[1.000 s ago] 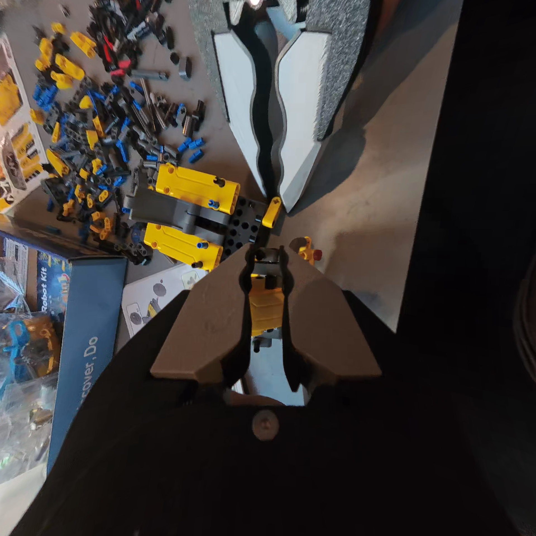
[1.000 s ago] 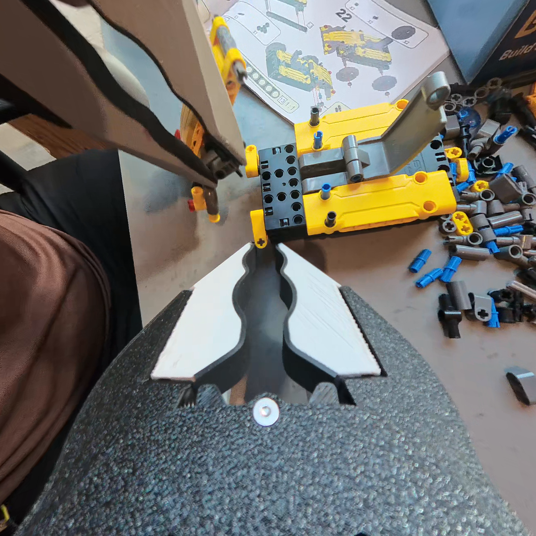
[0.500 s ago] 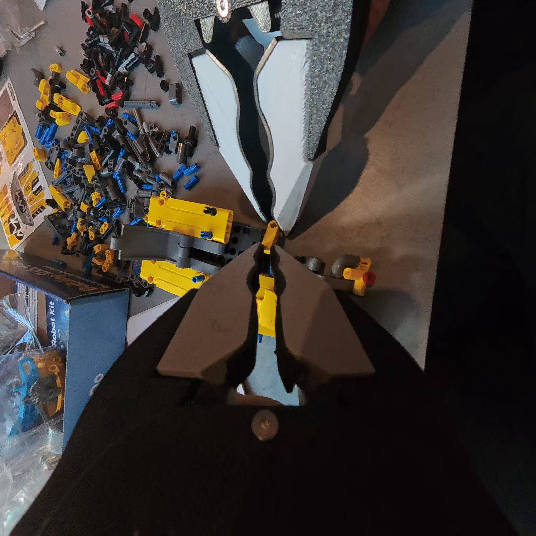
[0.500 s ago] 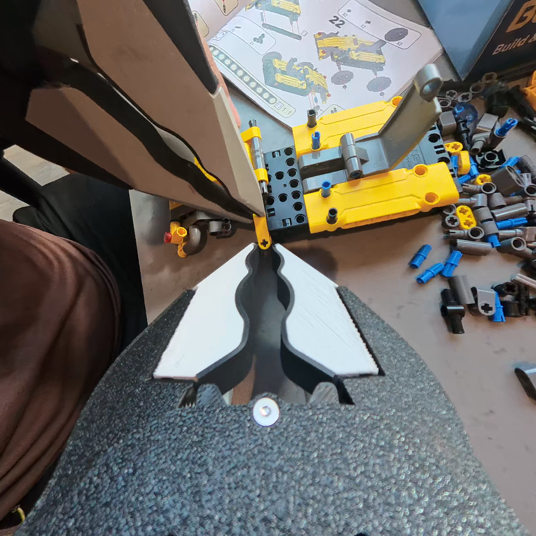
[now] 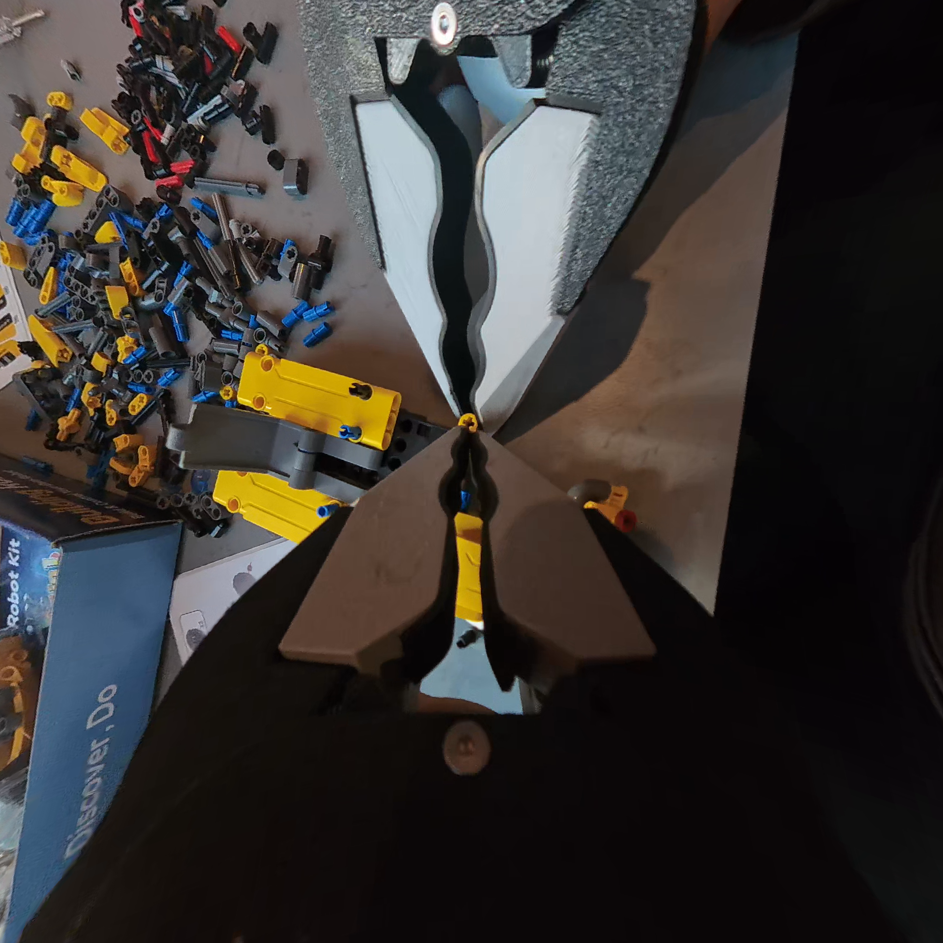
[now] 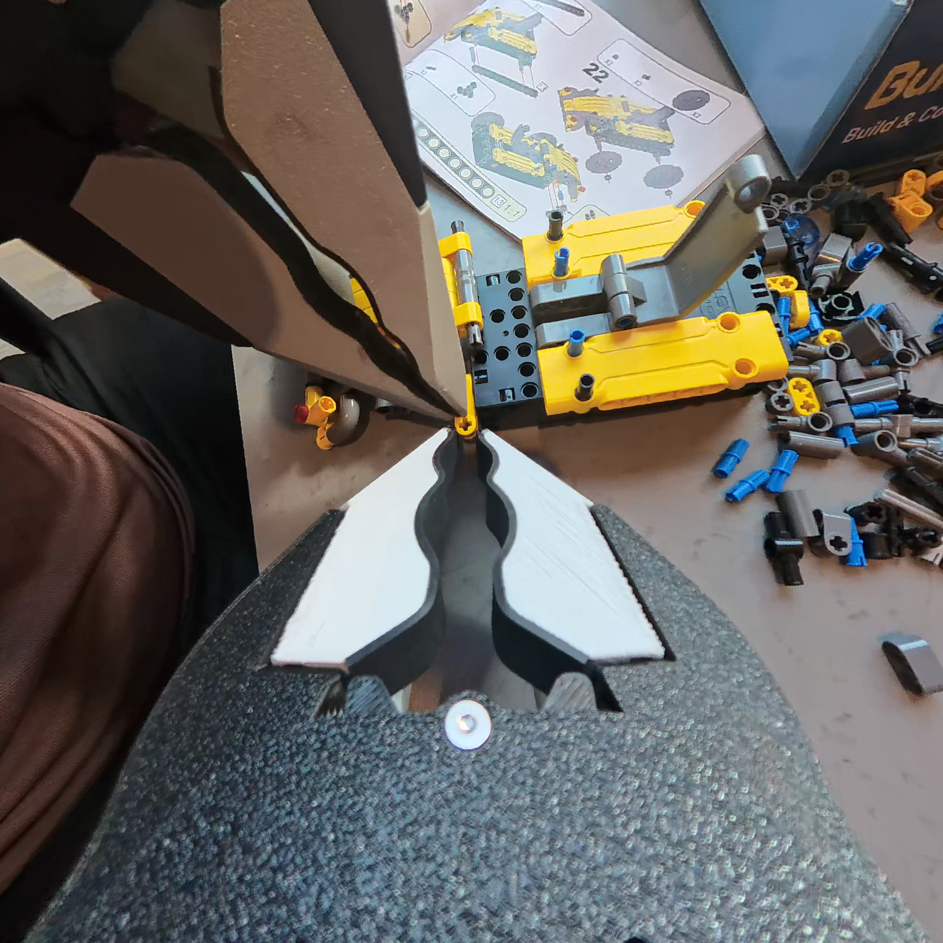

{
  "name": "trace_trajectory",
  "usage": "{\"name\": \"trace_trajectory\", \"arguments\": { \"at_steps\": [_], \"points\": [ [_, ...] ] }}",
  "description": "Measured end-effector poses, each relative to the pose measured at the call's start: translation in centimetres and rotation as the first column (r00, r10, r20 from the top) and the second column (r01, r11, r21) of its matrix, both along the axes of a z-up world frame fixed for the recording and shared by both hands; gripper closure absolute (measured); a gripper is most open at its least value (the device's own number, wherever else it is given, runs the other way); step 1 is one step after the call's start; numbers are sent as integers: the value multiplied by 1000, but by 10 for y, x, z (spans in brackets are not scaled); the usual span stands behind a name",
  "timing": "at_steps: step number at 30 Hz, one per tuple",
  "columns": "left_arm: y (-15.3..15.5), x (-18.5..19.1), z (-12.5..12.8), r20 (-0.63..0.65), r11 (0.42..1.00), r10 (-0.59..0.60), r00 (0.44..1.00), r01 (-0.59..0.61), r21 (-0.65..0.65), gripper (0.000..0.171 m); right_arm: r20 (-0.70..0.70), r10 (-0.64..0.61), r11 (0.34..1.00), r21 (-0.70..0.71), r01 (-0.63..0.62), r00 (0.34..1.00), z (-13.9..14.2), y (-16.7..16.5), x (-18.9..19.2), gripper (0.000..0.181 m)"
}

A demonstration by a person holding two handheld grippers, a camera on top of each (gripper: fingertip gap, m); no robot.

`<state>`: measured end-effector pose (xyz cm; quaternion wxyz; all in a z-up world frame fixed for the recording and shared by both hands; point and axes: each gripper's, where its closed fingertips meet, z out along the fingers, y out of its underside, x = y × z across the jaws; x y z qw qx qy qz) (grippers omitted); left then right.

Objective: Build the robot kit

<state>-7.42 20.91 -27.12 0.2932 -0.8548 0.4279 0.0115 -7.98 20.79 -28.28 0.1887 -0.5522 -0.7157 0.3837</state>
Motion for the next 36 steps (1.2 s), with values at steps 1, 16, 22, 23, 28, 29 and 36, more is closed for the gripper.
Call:
{"name": "trace_trajectory", "arguments": {
  "at_steps": [1,16,22,23,28,29,36],
  "points": [
    [0,0,0,23,1000,12,1000,-12,-4,171,-2,-1,1000,5,1,1000,0,0,0,180],
    [-3,-9,17,103,997,67,992,-69,21,171,26,8,998,-59,-6,1000,-1,-6,9,179],
    [2,-2,4,-10,1000,15,1000,-15,7,171,30,13,996,-85,-10,999,0,-7,11,179],
    [1,-2,3,-21,1000,11,1000,-11,0,171,32,15,997,-82,-13,999,-1,-7,11,179],
    [-3,-2,5,-38,1000,6,999,-6,-8,171,27,18,994,-113,-14,999,2,-7,11,179],
    [-3,-2,5,-43,1000,7,999,-7,-4,171,28,19,993,-120,-15,999,2,-7,11,179],
    [2,1,9,-89,999,-5,996,8,42,171,28,25,993,-113,-22,999,1,-8,11,179]
  ]
}}
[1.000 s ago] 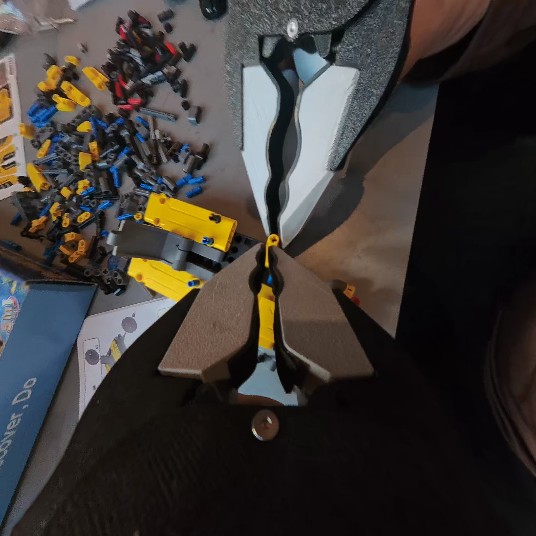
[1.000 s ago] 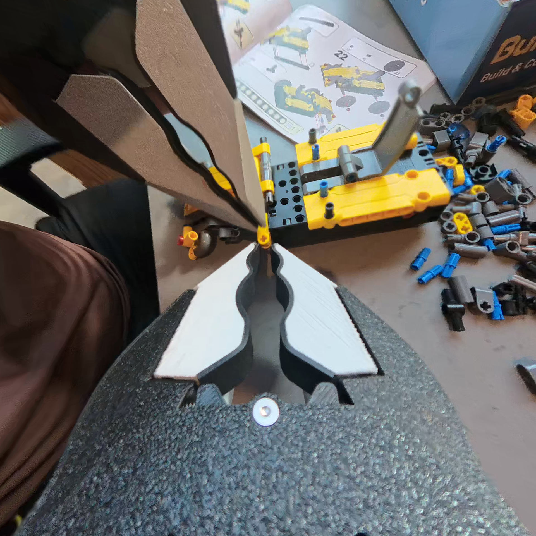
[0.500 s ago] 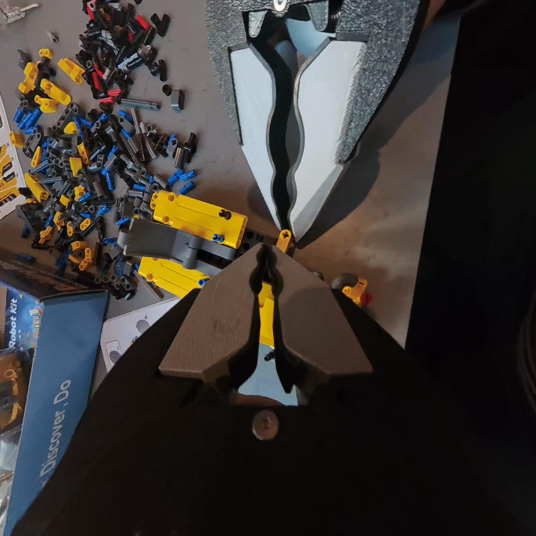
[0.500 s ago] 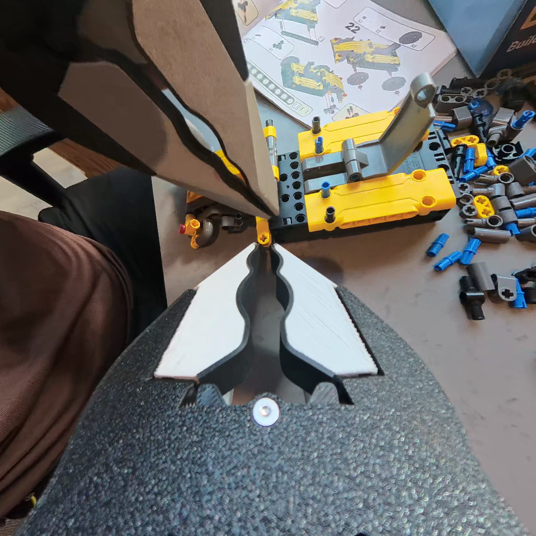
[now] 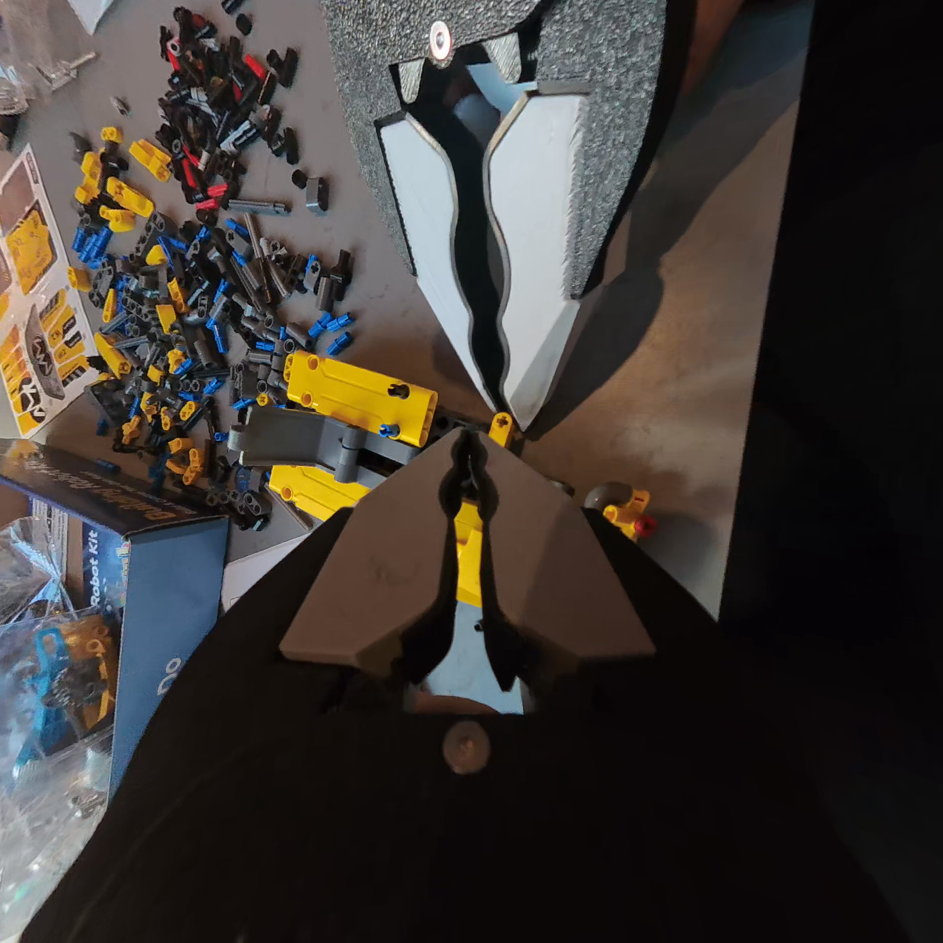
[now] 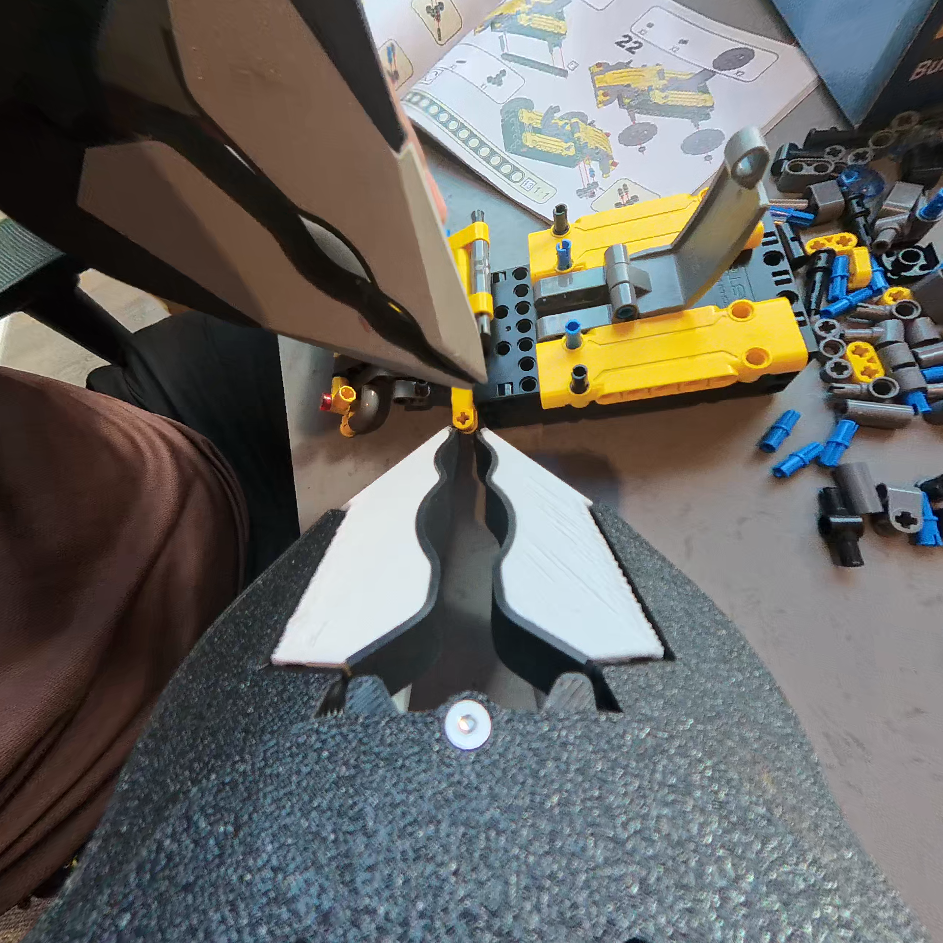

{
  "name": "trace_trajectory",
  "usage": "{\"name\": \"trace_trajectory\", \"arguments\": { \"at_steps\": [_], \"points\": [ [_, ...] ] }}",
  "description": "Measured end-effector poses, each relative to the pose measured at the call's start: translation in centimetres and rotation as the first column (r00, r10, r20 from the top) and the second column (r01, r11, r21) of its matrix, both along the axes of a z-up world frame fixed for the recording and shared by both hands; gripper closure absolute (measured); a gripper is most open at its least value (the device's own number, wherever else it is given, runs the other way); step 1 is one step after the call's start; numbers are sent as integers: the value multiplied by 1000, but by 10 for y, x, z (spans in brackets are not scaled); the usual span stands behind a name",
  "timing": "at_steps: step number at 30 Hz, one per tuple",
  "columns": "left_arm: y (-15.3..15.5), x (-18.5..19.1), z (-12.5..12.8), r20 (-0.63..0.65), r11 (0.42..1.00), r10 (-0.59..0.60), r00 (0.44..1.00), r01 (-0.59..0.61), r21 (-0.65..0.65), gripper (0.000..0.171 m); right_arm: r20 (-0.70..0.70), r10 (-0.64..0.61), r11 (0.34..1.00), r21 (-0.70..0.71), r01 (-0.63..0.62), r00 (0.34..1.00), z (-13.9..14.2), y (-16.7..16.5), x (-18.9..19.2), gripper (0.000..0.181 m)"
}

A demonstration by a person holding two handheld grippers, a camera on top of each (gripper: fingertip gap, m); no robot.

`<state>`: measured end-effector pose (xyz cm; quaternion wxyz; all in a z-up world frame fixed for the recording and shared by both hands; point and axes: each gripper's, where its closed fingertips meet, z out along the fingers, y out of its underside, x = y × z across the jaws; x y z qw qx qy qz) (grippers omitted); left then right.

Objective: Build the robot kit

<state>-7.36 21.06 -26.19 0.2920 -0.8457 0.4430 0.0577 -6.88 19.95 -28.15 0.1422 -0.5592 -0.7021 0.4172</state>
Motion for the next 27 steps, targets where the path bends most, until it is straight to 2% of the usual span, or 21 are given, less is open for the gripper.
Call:
{"name": "trace_trajectory", "arguments": {
  "at_steps": [2,7,9,13,15,20,22,24,27],
  "points": [
    [0,-6,-7,-31,999,10,999,-11,-30,171,2,-5,1000,8,5,1000,-1,1,0,180],
    [0,-7,-7,38,995,39,999,-35,-96,171,-37,-6,1000,8,6,999,5,1,0,181],
    [1,-8,-7,31,995,40,999,-37,-93,171,-59,-4,1000,-28,2,998,10,1,1,181],
    [5,-8,-7,34,997,52,998,-50,-60,171,-2,-20,990,-142,20,1000,9,4,-1,181],
    [5,-8,-7,45,998,59,997,-57,-40,171,-12,-27,986,-163,25,1000,12,5,-1,173],
    [8,-12,-6,76,996,84,994,-84,-8,171,-173,-48,996,-87,34,984,32,7,-2,165],
    [9,-12,-6,83,996,90,992,-91,3,171,-134,-42,999,-29,39,990,22,6,-4,168],
    [8,-13,-7,80,995,95,992,-95,6,171,-122,-57,997,38,62,991,17,8,-8,180],
    [6,-14,-7,96,994,106,990,-107,1,171,-115,-51,997,44,57,992,15,7,-7,181]
  ]
}}
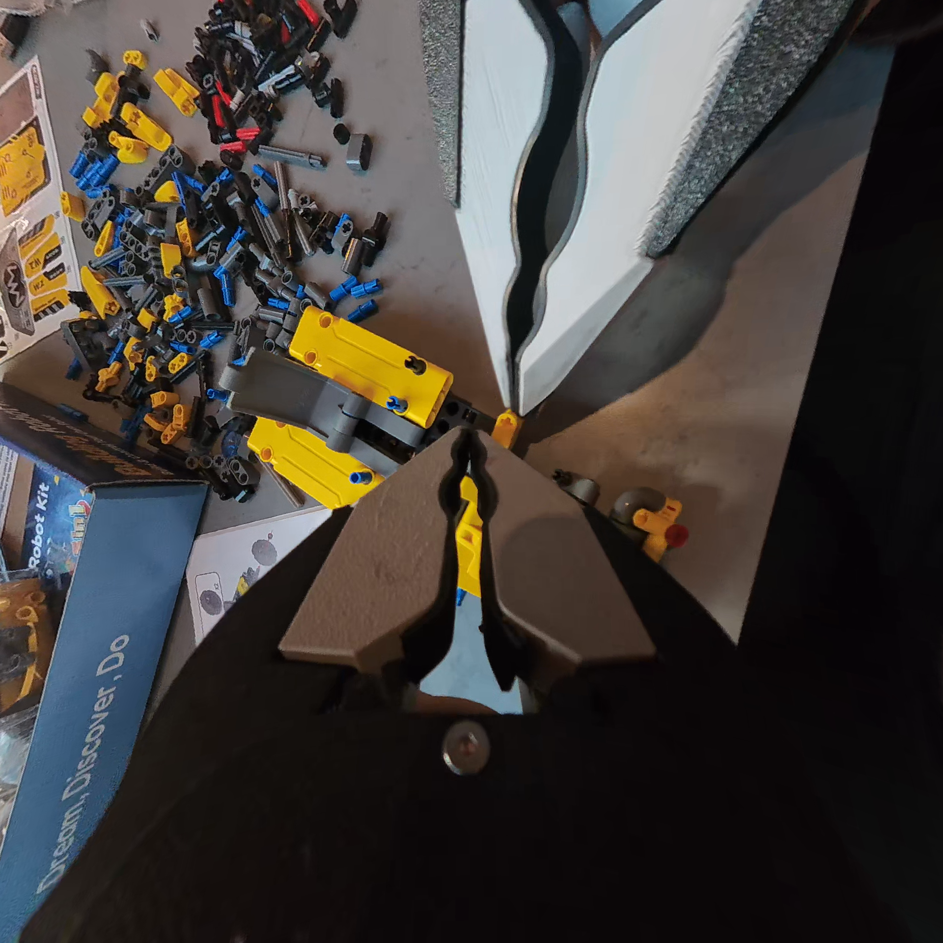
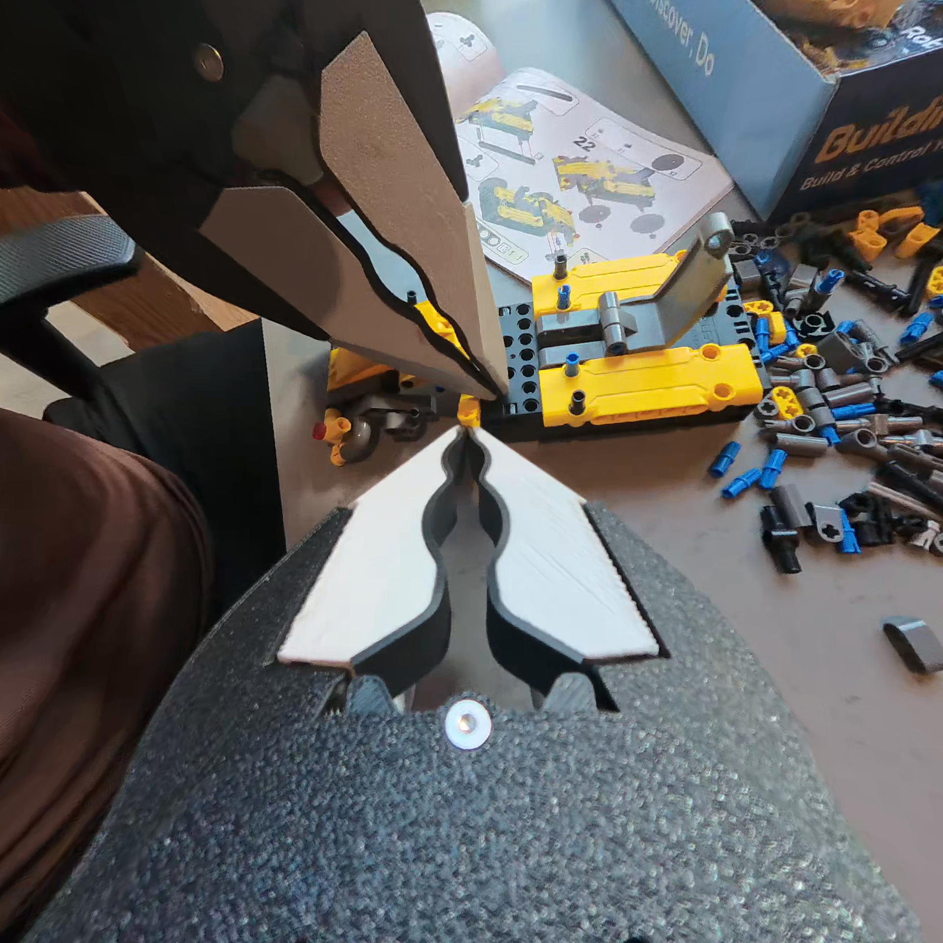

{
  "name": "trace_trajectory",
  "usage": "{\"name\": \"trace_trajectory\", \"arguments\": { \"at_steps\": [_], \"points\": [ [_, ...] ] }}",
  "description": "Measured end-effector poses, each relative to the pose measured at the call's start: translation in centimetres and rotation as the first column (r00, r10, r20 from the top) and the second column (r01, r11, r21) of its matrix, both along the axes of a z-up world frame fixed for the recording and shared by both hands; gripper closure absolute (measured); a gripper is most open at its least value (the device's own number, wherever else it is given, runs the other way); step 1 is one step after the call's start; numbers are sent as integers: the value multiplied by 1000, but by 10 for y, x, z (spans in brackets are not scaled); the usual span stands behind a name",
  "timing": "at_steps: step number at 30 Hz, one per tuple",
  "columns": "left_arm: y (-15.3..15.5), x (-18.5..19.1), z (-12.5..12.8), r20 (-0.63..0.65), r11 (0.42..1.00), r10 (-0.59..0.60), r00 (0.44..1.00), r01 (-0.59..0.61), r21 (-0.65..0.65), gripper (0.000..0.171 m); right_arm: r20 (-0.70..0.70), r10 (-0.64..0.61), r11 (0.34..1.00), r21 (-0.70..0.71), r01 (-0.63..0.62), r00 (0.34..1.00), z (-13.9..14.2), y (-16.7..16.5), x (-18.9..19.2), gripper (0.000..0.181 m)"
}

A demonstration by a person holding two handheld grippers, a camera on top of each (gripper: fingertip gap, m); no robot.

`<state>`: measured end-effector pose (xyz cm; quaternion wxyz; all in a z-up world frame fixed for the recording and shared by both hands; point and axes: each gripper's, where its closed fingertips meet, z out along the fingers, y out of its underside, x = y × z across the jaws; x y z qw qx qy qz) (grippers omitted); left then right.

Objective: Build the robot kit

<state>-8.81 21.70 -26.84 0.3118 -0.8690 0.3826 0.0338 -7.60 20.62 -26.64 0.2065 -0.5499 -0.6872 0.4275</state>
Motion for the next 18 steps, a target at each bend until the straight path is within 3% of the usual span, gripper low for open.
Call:
{"name": "trace_trajectory", "arguments": {
  "at_steps": [9,12,14,18],
  "points": [
    [-1,-1,0,56,1000,9,998,-9,-4,171,49,9,998,58,-12,999,-11,0,4,181],
    [-1,-1,0,59,1000,8,998,-8,-5,171,5,1,1000,-26,-1,1000,0,1,3,181],
    [0,-1,0,62,1000,9,998,-9,-5,171,-43,10,998,-57,-13,999,9,0,2,164],
    [0,-1,0,66,1000,11,998,-11,-8,171,15,12,1000,18,-12,1000,-3,-1,-5,177]
  ]
}}
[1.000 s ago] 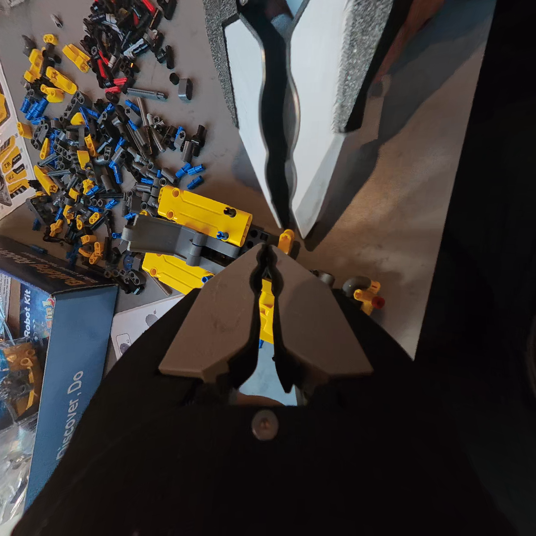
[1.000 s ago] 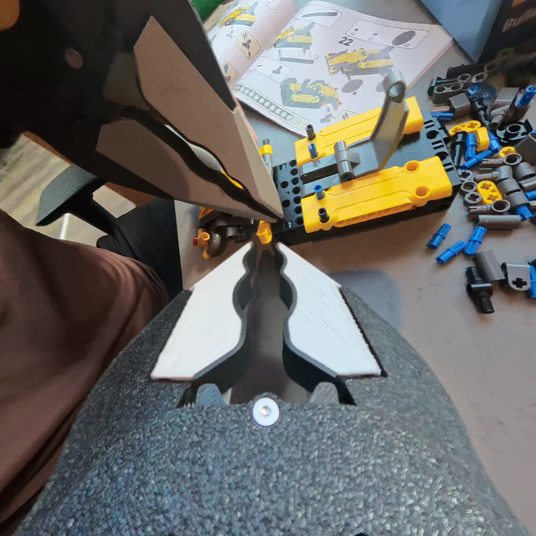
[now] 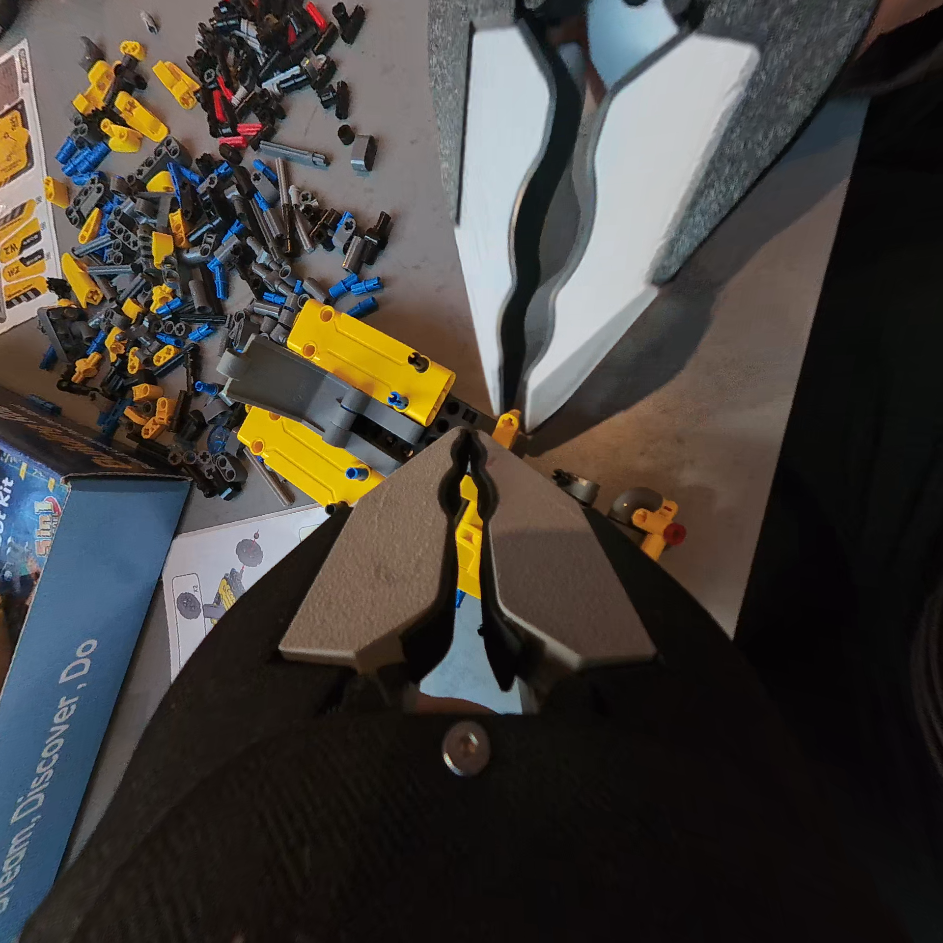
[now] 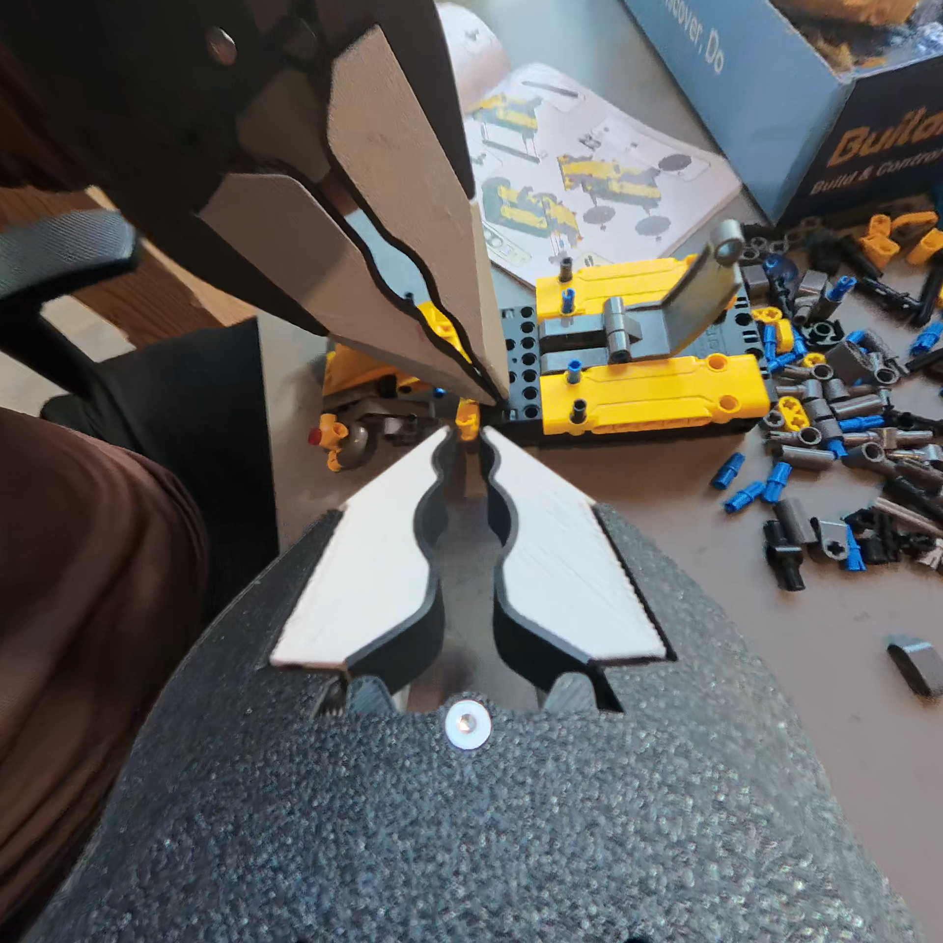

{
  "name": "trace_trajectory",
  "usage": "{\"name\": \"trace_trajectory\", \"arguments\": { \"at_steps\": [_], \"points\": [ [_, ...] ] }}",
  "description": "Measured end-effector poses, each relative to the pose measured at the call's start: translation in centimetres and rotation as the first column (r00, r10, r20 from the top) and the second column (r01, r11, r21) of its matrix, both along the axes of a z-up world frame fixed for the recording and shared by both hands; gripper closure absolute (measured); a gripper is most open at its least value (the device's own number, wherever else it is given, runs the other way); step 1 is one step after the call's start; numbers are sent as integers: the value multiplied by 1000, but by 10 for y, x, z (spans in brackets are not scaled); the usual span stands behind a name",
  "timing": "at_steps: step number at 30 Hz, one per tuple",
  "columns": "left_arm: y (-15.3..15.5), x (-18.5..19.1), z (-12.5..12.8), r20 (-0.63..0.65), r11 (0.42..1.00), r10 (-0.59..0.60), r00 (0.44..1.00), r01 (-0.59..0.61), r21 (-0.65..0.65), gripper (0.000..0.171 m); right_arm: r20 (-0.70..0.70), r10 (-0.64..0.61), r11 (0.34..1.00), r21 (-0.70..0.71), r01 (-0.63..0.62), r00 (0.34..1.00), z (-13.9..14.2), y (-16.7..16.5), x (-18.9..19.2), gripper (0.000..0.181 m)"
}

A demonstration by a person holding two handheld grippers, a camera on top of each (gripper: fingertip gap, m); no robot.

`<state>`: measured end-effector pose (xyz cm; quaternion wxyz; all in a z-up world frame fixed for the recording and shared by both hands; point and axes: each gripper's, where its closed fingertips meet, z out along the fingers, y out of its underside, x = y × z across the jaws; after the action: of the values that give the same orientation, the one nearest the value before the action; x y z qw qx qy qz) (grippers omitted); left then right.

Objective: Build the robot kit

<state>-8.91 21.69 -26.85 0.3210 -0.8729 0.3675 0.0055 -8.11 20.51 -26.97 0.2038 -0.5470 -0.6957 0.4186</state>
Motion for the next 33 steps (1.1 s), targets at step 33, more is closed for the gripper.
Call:
{"name": "trace_trajectory", "arguments": {
  "at_steps": [33],
  "points": [
    [-50,-46,35,336,944,311,889,-330,-2,130,-54,-31,993,-116,24,998,16,2,17,159]
  ]
}}
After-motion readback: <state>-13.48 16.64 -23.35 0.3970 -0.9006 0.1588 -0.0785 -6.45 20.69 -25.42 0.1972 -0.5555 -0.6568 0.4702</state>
